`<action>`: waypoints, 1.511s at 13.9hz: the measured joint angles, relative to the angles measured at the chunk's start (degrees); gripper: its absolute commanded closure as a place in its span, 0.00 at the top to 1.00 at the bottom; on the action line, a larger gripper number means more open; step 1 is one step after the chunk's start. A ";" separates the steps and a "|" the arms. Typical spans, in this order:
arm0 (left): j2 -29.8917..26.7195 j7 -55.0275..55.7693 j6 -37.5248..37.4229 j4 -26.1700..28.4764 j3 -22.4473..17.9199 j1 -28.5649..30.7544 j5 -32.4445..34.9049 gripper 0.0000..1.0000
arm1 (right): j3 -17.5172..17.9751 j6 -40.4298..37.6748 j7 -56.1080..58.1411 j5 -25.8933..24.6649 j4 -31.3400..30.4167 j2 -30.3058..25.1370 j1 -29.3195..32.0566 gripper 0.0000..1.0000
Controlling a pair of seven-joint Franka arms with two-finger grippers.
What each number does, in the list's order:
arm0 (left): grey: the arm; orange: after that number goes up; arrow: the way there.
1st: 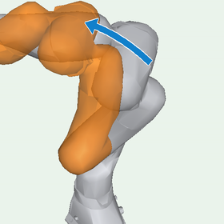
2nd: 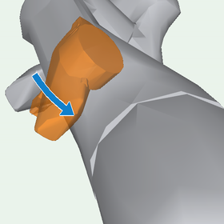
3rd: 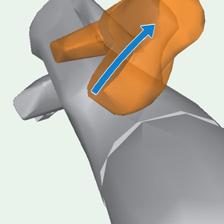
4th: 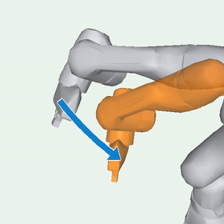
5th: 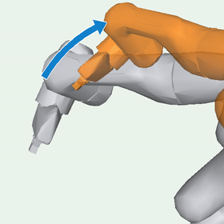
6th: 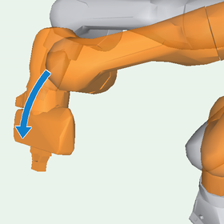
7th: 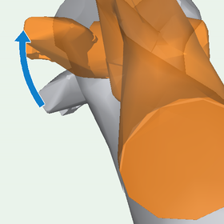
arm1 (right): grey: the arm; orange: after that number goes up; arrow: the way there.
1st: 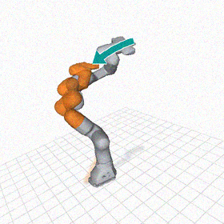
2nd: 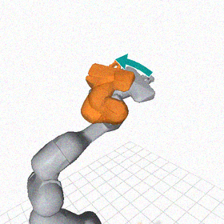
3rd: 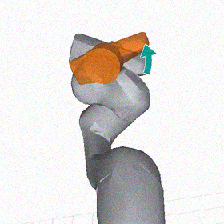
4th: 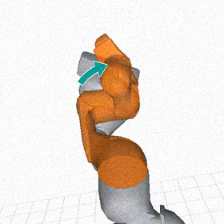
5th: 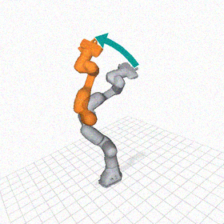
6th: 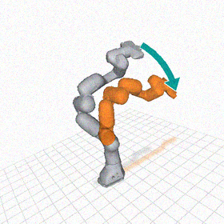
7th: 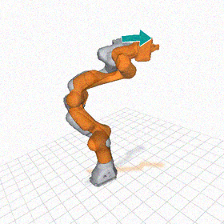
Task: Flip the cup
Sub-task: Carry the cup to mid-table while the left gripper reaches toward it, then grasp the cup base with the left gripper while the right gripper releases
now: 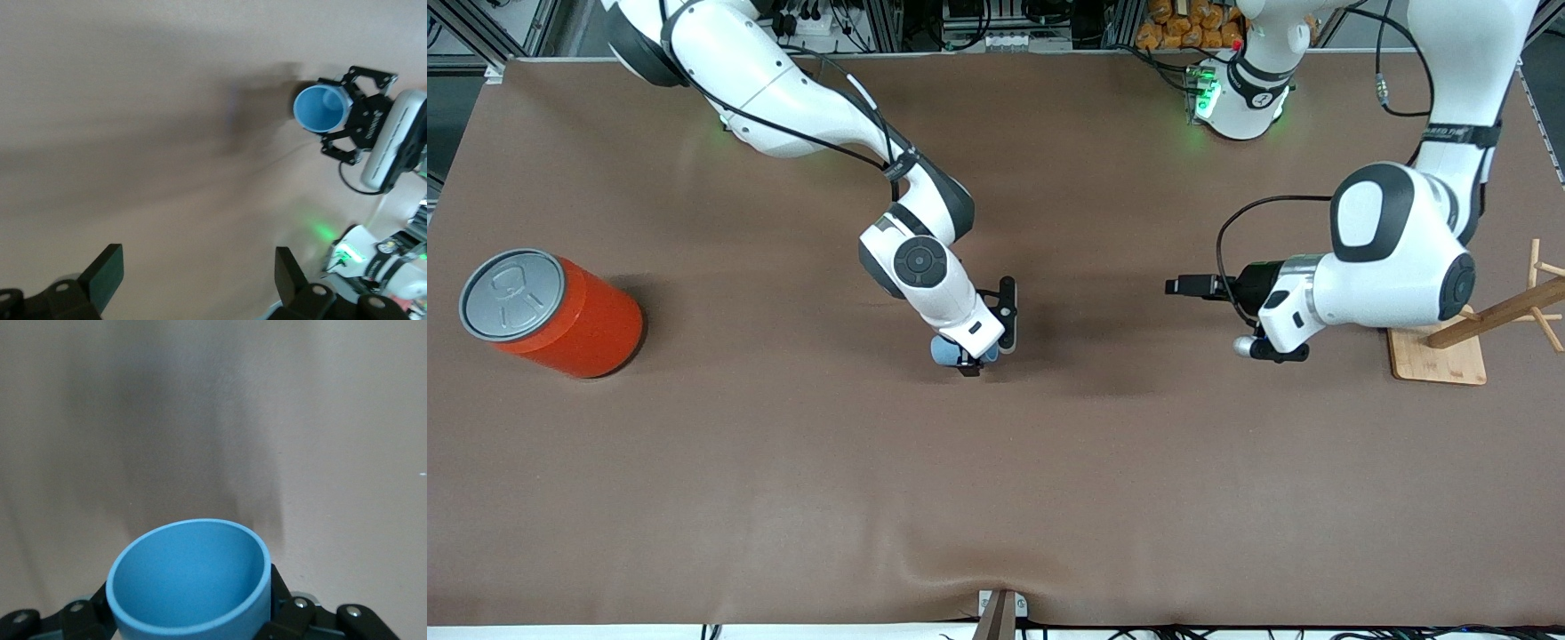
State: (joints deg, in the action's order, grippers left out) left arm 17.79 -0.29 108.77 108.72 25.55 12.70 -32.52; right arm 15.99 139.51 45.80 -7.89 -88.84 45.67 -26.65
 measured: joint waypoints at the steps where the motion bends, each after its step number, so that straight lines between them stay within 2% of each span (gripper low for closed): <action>1: 0.40 -1.00 1.01 1.22 0.01 0.00 -3.14 1.00 | -0.60 0.13 0.00 -0.29 0.02 0.06 -0.77 1.00; 4: 0.62 -4.65 2.38 5.31 0.03 -0.03 -12.34 1.00 | -2.61 0.28 -0.25 -2.26 0.67 -0.04 -4.49 1.00; 9: 0.65 -5.18 2.59 6.71 0.02 0.02 -15.20 1.00 | -3.80 0.08 -3.38 -2.35 1.40 -0.68 -5.42 1.00; 16: 0.67 -9.65 2.59 9.09 0.06 -0.02 -23.92 1.00 | -3.20 -4.77 -12.83 -2.28 1.64 -4.50 -5.60 1.00; 21: 0.75 -11.95 2.66 10.74 0.14 -0.41 -28.55 1.00 | -4.03 -13.66 -15.36 0.64 6.29 -5.97 -4.97 1.00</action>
State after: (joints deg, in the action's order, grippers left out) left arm 18.54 -12.24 111.44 119.46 25.69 12.29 -61.07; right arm 11.95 125.84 30.43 -7.25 -82.55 39.70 -31.62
